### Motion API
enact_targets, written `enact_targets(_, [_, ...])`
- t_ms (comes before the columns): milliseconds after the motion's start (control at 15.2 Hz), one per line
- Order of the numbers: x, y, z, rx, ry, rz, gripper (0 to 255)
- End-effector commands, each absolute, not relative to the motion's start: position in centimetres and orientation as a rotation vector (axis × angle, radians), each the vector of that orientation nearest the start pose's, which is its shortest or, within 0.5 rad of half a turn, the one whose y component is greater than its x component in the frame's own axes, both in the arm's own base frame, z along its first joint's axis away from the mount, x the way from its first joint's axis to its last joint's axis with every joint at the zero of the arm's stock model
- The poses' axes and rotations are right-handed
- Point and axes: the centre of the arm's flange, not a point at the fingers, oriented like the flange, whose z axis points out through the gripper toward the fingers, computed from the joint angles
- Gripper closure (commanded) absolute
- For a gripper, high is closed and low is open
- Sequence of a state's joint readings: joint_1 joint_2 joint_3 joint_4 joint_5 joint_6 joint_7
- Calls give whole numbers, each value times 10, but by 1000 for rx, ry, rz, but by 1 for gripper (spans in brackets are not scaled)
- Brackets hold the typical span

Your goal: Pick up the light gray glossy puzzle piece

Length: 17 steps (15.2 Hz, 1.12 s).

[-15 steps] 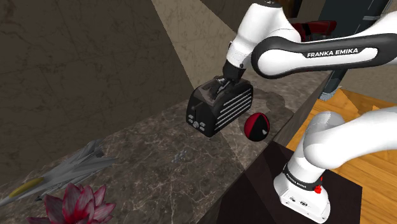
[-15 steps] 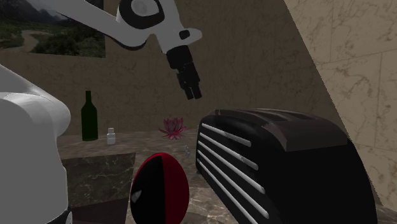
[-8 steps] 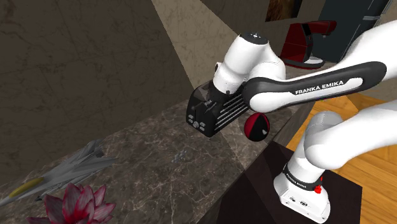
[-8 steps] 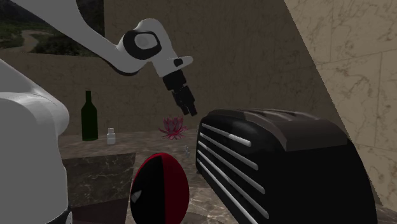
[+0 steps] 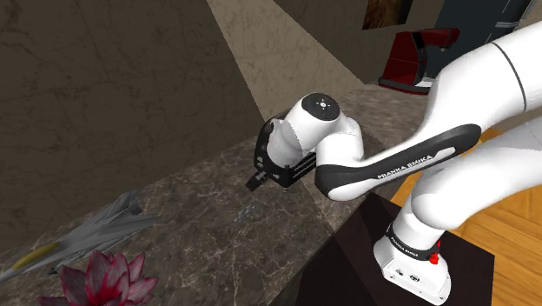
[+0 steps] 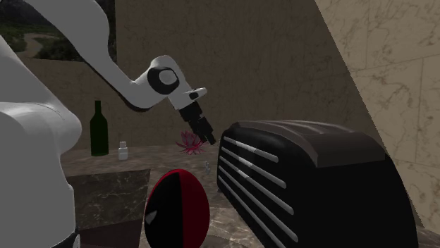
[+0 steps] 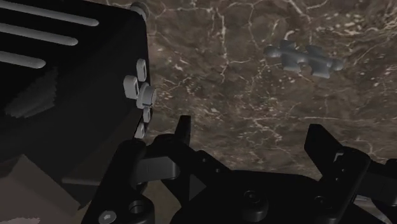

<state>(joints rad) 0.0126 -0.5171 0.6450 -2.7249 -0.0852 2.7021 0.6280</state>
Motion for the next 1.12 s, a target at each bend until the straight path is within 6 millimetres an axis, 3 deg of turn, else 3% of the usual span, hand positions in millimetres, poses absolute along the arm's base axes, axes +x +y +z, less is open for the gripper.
enact_targets(0, [327,266,375,-3081,-181,-856,0])
enact_targets(264, [328,304,336,-3066,-244,-923,0])
enact_targets(792, [328,306,295,-3065,-247,-926,0])
enact_targets(924, [328,306,295,-3065,-247,-926,0])
enact_targets(990, [328,306,295,-3065,-247,-926,255])
enact_targets(1056, [328,306,295,-3065,-247,-926,255])
